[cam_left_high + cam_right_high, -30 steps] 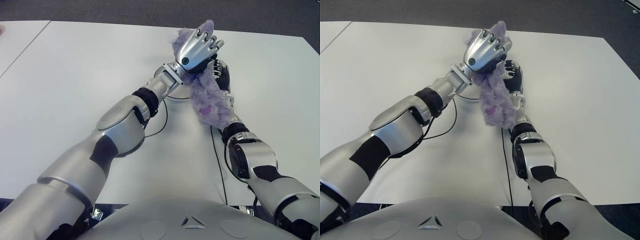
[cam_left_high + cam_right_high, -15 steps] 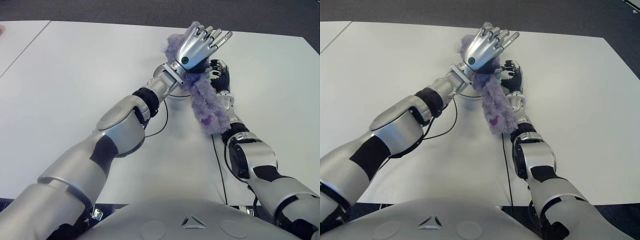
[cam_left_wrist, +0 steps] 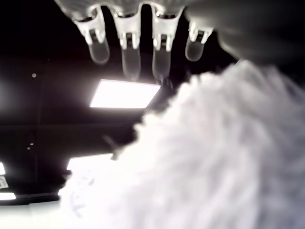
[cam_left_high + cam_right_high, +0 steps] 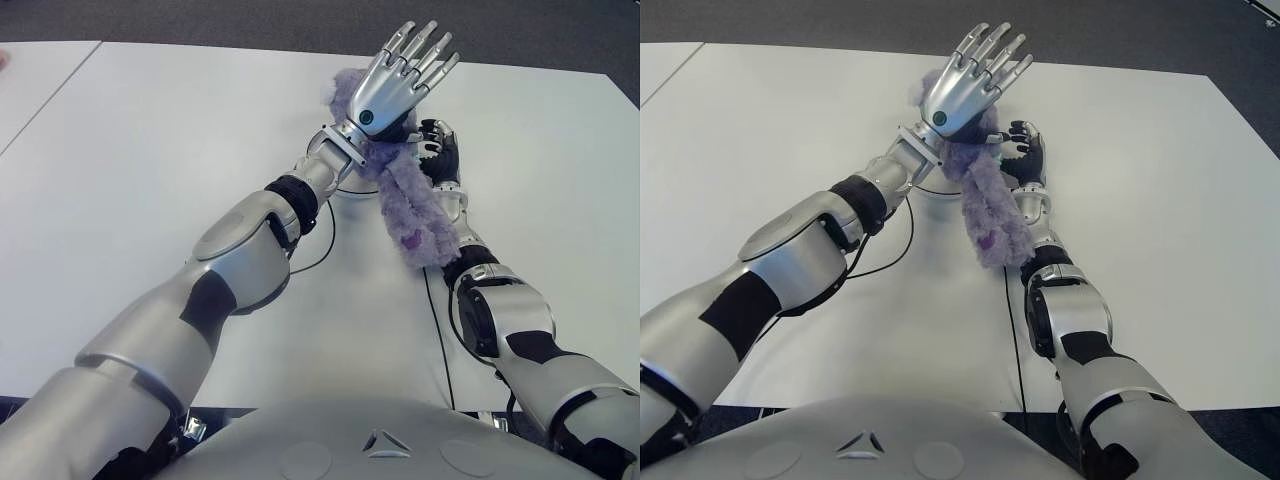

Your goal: Put the doll into the plate.

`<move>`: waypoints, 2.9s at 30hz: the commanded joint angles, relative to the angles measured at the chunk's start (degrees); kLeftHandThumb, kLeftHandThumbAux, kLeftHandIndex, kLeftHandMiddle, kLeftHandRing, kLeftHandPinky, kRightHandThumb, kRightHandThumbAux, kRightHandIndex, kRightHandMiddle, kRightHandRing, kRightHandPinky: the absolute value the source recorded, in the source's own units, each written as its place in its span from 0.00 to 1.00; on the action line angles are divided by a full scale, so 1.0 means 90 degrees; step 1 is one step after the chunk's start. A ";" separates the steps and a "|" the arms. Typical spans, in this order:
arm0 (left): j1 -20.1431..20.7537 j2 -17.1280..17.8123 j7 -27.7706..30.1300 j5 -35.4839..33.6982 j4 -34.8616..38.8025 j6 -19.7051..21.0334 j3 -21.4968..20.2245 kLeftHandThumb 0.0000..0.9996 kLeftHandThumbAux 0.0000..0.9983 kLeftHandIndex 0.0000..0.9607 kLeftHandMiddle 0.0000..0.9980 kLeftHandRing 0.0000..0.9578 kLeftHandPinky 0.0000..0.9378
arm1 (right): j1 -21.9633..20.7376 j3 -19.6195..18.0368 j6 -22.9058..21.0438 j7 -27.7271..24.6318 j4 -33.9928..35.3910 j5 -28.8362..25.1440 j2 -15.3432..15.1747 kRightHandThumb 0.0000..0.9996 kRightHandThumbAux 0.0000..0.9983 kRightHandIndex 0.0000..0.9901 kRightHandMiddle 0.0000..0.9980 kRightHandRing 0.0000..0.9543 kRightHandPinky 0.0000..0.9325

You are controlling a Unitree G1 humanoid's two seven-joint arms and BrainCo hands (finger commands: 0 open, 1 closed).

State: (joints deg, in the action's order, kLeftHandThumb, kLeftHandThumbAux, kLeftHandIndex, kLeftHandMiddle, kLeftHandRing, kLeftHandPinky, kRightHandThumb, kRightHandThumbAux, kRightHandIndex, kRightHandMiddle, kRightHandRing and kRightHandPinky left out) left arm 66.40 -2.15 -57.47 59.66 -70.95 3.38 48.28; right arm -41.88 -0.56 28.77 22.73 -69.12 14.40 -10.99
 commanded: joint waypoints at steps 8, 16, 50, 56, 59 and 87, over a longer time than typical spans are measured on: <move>-0.0407 0.0110 0.0347 0.0098 -0.0176 0.0423 0.0161 0.00 0.30 0.00 0.00 0.00 0.00 | 0.1950 0.0211 -0.0359 0.0044 -0.0983 0.0182 0.0704 0.00 0.84 0.24 0.30 0.28 0.26; -0.0530 0.0514 0.0295 0.0203 0.0346 0.0563 0.0201 0.00 0.29 0.00 0.00 0.00 0.00 | 0.1939 0.0296 -0.0429 0.0243 -0.0991 0.0328 0.0711 0.00 0.85 0.24 0.29 0.27 0.26; -0.0449 0.2125 0.0100 0.0105 0.2103 0.1294 -0.0963 0.00 0.32 0.00 0.00 0.00 0.00 | 0.1832 0.0345 -0.0466 0.0322 -0.1004 0.0477 0.0732 0.00 0.92 0.26 0.29 0.27 0.28; -0.0393 0.2203 0.0339 -0.0018 0.2243 0.1410 -0.1178 0.00 0.32 0.00 0.00 0.00 0.00 | 0.1818 0.0367 -0.0537 0.0269 -0.1009 0.0501 0.0709 0.00 0.92 0.26 0.29 0.27 0.27; -0.0363 0.2226 0.0417 -0.0050 0.2253 0.1431 -0.1267 0.00 0.33 0.00 0.00 0.00 0.00 | 0.1816 0.0359 -0.0553 0.0258 -0.1009 0.0493 0.0705 0.00 0.93 0.25 0.28 0.27 0.26; -0.0890 0.1198 0.0476 -0.2317 -0.0331 -0.0820 -0.2785 0.00 0.50 0.00 0.00 0.00 0.00 | 0.1867 0.0134 -0.0369 -0.0022 -0.0979 0.0248 0.0653 0.00 0.97 0.23 0.27 0.27 0.27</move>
State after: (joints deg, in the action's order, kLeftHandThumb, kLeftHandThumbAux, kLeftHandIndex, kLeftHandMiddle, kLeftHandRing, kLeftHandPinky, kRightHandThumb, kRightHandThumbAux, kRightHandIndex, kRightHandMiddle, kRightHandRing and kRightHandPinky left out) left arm 63.78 11.30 -55.69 45.83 -66.29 3.05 28.86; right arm -42.17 0.96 27.61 24.92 -69.12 17.68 -10.66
